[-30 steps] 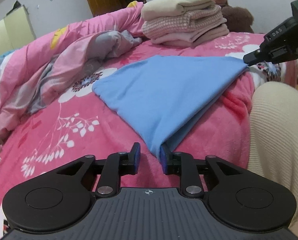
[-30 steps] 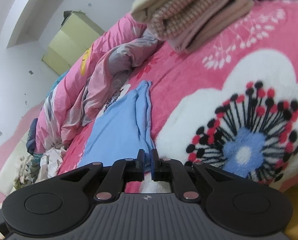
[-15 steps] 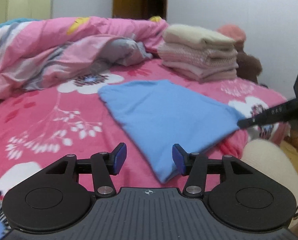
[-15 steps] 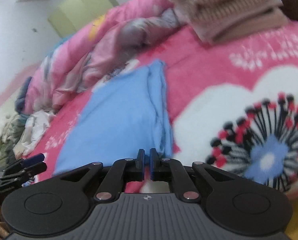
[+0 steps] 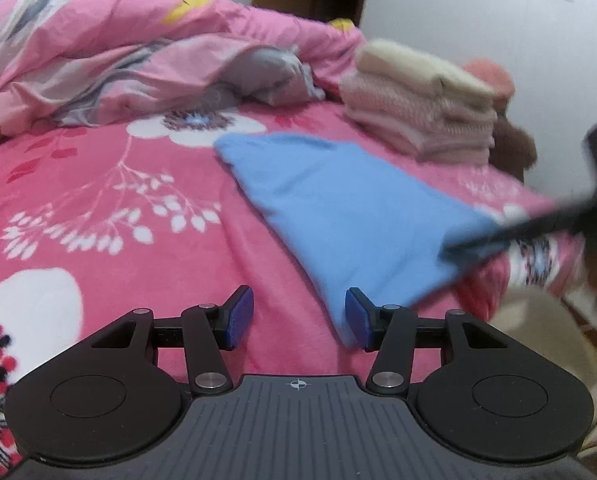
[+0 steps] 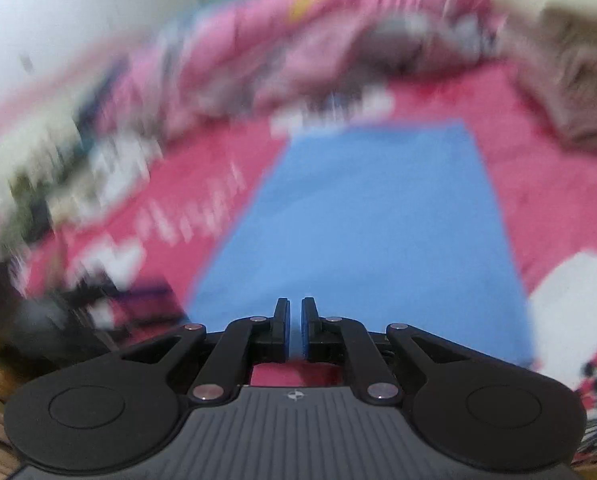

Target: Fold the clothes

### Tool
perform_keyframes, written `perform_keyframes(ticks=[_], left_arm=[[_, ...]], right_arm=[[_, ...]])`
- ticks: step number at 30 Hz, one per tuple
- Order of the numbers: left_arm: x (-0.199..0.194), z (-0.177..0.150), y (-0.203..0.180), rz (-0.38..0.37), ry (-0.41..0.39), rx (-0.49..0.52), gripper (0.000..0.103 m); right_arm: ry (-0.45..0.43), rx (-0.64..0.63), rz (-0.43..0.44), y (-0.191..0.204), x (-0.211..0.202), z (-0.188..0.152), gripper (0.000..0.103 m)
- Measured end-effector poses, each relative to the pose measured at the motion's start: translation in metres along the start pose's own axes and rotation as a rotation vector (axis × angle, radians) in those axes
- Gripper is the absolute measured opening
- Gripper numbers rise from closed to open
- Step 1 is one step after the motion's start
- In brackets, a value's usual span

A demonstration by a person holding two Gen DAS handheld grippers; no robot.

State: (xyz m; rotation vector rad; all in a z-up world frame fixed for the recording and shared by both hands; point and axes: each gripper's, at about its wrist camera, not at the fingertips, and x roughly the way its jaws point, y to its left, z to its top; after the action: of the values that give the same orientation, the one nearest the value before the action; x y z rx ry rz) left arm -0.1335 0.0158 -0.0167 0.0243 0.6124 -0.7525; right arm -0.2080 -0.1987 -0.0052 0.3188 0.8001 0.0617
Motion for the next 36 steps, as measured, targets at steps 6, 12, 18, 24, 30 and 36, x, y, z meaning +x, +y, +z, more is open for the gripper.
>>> perform_keyframes(ticks=[6, 12, 18, 24, 30, 36], left_arm=[[0.015, 0.032, 0.019, -0.069, -0.057, -0.089, 0.05], [0.083, 0.083, 0.086, -0.167, -0.011, -0.409, 0.065], [0.162, 0.112, 0.13, -0.204, 0.106, -0.596, 0.063], [0.191, 0.119, 0.132, -0.17, 0.126, -0.546, 0.012], [0.199, 0.128, 0.132, -0.138, 0.079, -0.481, 0.006], [0.208, 0.119, 0.147, -0.167, 0.112, -0.523, 0.015]], right_arm=[[0.012, 0.011, -0.034, 0.002, 0.01, -0.007, 0.005], [-0.027, 0.05, -0.002, -0.008, 0.012, -0.012, 0.005], [-0.055, 0.086, 0.037, -0.018, 0.011, -0.015, 0.005], [-0.069, 0.114, 0.076, -0.025, 0.01, -0.018, 0.005], [-0.079, 0.144, 0.11, -0.03, 0.01, -0.02, 0.005], [-0.083, 0.18, 0.14, -0.036, 0.011, -0.021, 0.004]])
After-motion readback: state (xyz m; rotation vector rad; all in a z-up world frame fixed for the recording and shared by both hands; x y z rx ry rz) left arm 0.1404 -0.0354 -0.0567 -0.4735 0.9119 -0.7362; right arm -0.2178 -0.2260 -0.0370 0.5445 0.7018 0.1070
